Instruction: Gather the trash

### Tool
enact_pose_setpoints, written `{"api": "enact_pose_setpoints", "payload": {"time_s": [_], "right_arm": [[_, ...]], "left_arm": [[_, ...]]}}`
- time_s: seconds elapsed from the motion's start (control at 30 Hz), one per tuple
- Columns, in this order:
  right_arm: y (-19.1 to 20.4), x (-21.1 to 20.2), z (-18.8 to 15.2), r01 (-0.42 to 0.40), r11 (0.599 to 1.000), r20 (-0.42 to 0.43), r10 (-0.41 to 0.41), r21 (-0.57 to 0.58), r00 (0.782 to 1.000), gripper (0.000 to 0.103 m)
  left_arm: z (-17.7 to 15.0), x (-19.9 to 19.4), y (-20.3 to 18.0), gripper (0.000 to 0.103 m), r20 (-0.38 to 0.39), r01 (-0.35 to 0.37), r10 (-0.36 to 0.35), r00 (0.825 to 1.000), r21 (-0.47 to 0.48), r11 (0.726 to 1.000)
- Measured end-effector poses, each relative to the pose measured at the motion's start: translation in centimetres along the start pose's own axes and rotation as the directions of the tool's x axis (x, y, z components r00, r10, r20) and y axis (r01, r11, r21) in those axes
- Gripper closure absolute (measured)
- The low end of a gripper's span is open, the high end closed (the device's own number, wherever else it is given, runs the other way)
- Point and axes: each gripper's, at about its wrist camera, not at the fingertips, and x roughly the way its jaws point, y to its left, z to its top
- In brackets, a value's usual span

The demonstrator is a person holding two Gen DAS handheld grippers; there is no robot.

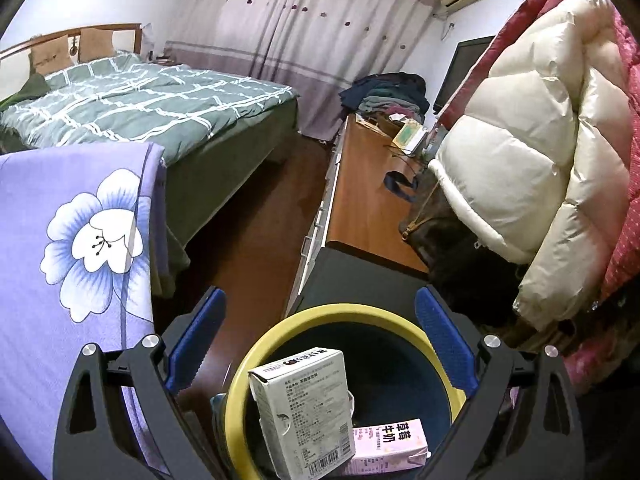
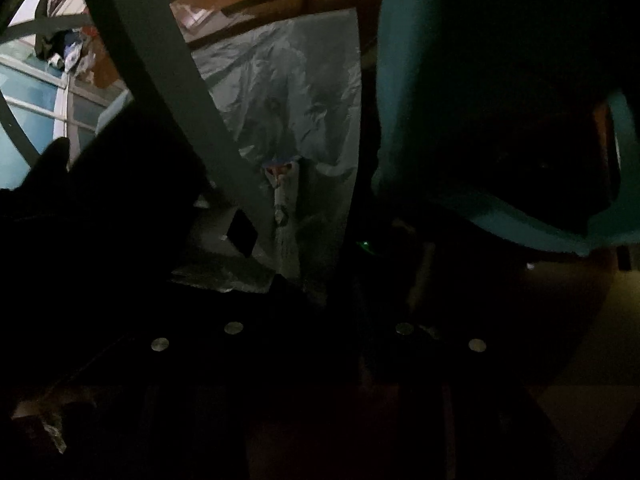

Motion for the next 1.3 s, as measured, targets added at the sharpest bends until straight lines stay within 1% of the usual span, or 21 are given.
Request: {"api": "enact_pose_setpoints", "payload": {"time_s": [0.23,0.37,0.43,0.47,0.6,0.7,0.77,0.83,0.9,1.03,1.1,1.17,1.2,1.27,1.3], "right_arm": [[1.9,4.2,1.5,0.038,0.995,-0.063,-0.044,-0.088,0.997,0.069],[2.2,5.6,1.8,0.050,0.993,-0.083,-0.059,-0.104,0.995,0.069],[2.3,6.1,1.9,0.046,0.993,-0.100,-0.057,-0.111,0.993,0.081],[2.4,6.2,1.9,0.049,0.992,-0.103,-0.061,-0.119,0.993,0.095],[2.4,4.2,1.4,0.065,0.990,-0.073,-0.075,-0.127,0.995,0.099],[1.8,0.3,0.7,0.105,0.985,-0.022,-0.108,-0.135,0.994,0.099],[0.9,-3.7,0.1,0.114,0.987,0.012,-0.113,-0.117,0.993,0.099],[0.1,-8.6,-0.7,0.130,0.987,0.044,-0.127,-0.097,0.991,0.099],[-0.1,-13.7,-1.7,0.136,0.986,0.062,-0.130,-0.100,0.990,0.099],[1.0,-24.3,-3.9,0.166,0.983,0.110,-0.157,-0.077,0.981,0.099],[2.0,-28.4,-5.6,0.179,0.982,0.136,-0.170,-0.059,0.976,0.099],[3.1,-33.8,-6.9,0.203,0.979,0.191,-0.195,-0.021,0.962,0.099],[3.8,-37.5,-7.5,0.214,0.977,0.241,-0.211,0.011,0.947,0.099],[4.4,-42.2,-8.2,0.231,0.972,0.304,-0.236,0.054,0.923,0.099],[4.9,-44.8,-8.5,0.246,0.967,0.335,-0.256,0.071,0.907,0.099]], "left_arm": [[-0.2,0.6,-0.3,0.009,-0.022,0.005,-0.005,1.000,0.001,1.000],[-0.3,1.0,-0.4,0.009,-0.042,0.007,-0.008,0.999,-0.004,1.000],[-0.4,1.0,-0.4,0.009,-0.041,0.007,-0.007,0.999,-0.003,1.000],[-0.3,0.9,-0.5,0.009,-0.036,0.006,-0.006,0.999,-0.002,1.000],[-0.3,0.7,-0.6,0.009,-0.019,0.002,-0.002,1.000,0.002,1.000],[-0.4,0.5,-0.6,0.009,-0.015,0.004,-0.004,1.000,0.007,1.000],[-0.3,0.3,-0.8,0.009,-0.004,0.008,-0.008,1.000,0.015,1.000],[-0.3,0.2,-0.8,0.009,0.006,0.007,-0.007,1.000,0.021,1.000],[-0.1,-0.1,-0.6,0.009,0.017,0.004,-0.004,1.000,0.012,1.000],[0.2,-1.0,-0.5,0.009,0.062,0.001,-0.001,0.998,0.004,1.000],[0.5,-1.9,-0.3,0.009,0.094,-0.002,0.002,0.996,-0.005,1.000],[1.2,-3.4,0.0,0.009,0.122,0.008,-0.005,0.993,-0.028,1.000],[1.6,-4.2,0.2,0.009,0.128,0.014,-0.009,0.992,-0.036,0.999],[2.7,-7.1,0.9,0.009,0.138,0.039,-0.032,0.990,-0.051,0.998],[3.1,-8.4,1.2,0.009,0.146,0.045,-0.037,0.989,-0.049,0.998]]}}
